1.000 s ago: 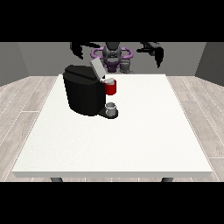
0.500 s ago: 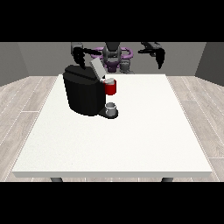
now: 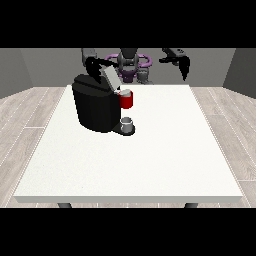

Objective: Insert the coffee pod into the coffee machine and close the lid

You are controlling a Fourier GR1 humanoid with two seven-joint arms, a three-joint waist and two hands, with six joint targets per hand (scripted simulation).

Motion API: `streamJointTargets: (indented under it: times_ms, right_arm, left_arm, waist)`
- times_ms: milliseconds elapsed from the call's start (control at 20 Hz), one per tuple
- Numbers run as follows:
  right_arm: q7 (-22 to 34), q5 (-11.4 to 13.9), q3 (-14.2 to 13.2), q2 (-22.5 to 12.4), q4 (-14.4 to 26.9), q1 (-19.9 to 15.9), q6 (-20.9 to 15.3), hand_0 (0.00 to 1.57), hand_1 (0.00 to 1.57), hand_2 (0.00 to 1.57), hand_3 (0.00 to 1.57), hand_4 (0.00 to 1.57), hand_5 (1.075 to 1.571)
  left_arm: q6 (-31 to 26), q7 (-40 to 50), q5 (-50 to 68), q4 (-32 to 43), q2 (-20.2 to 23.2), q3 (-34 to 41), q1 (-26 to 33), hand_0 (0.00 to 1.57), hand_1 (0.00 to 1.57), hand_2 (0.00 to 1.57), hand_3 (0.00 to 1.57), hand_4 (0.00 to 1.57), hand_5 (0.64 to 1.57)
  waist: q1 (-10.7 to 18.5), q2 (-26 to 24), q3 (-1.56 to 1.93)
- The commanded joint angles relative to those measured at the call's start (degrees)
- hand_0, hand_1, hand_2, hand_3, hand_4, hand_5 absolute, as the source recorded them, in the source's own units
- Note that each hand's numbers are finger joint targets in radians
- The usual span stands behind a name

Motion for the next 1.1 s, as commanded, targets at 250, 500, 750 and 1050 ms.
streamJointTargets:
  times_ms: [250, 500, 750, 1050]
  right_arm:
    - [-2.42, 2.59, 1.44, 2.44, 5.14, -1.11, -1.09, 0.0, 0.0, 0.0, 0.0, 0.0, 1.571]
    - [-1.68, 4.07, 1.59, 2.79, 6.37, -5.52, -2.63, 0.0, 0.0, 0.0, 0.0, 0.0, 1.571]
    - [1.68, 2.58, 1.13, 0.82, 5.53, -8.42, 0.79, 0.0, 0.0, 0.0, 0.0, 0.08, 1.571]
    - [2.58, 5.45, 4.95, 3.91, 4.86, -9.27, -0.66, 0.0, 0.0, 0.0, 0.0, 0.0, 1.571]
  left_arm:
    - [2.43, 1.28, -0.48, -1.33, -0.91, -2.1, 1.31, 0.0, 0.0, 0.0, 0.0, 0.0, 1.571]
    - [0.77, -0.5, 1.02, -0.61, 0.85, -1.28, 0.38, 0.0, 0.0, 0.0, 0.0, 0.0, 1.571]
    - [3.38, -0.47, 0.18, 2.35, 1.33, -0.28, -0.46, 0.0, 0.0, 0.0, 0.0, 0.19, 1.571]
    - [3.15, -2.43, 1.13, 3.6, 1.51, 0.32, -0.69, 0.0, 0.0, 0.0, 0.0, 0.18, 1.571]
  waist:
    - [0.21, 0.34, 0.13]
    - [1.4, 1.54, 0.12]
    - [-0.59, 1.06, 0.12]
    - [-0.5, 0.21, 0.11]
